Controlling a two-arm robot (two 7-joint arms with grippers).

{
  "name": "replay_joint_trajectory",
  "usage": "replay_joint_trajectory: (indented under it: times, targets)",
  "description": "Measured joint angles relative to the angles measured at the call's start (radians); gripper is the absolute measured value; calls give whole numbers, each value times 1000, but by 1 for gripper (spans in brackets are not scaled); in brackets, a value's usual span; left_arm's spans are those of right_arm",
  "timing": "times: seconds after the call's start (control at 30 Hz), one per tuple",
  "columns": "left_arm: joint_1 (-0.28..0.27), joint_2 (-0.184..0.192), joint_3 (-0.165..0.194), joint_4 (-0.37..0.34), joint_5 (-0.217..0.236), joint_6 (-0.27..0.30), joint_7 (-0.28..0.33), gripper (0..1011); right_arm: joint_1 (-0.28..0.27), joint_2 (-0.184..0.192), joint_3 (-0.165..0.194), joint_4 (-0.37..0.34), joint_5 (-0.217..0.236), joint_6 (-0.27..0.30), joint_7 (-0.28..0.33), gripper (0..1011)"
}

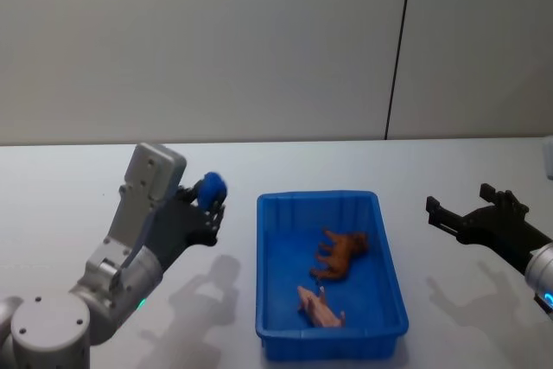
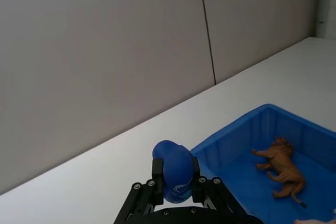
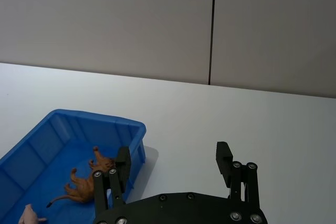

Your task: Pick up the two dolls from the table and place them into the box.

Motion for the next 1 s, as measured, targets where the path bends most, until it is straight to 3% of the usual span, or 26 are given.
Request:
replay_joint_trajectory:
  times: [0.33,0.6,0.83,1.0]
  targets:
    - [-53,-34,14,20,31,-28,-131,231,0,0,0,0,0,0,0,1001]
    - [-107,-87,39,95,52,-57,-232,183,0,0,0,0,0,0,0,1001]
    - [-144,-123,57,158,65,-72,-284,155,0,0,0,0,0,0,0,1001]
    - [-165,-144,66,194,72,-80,-309,299,0,0,0,0,0,0,0,1001]
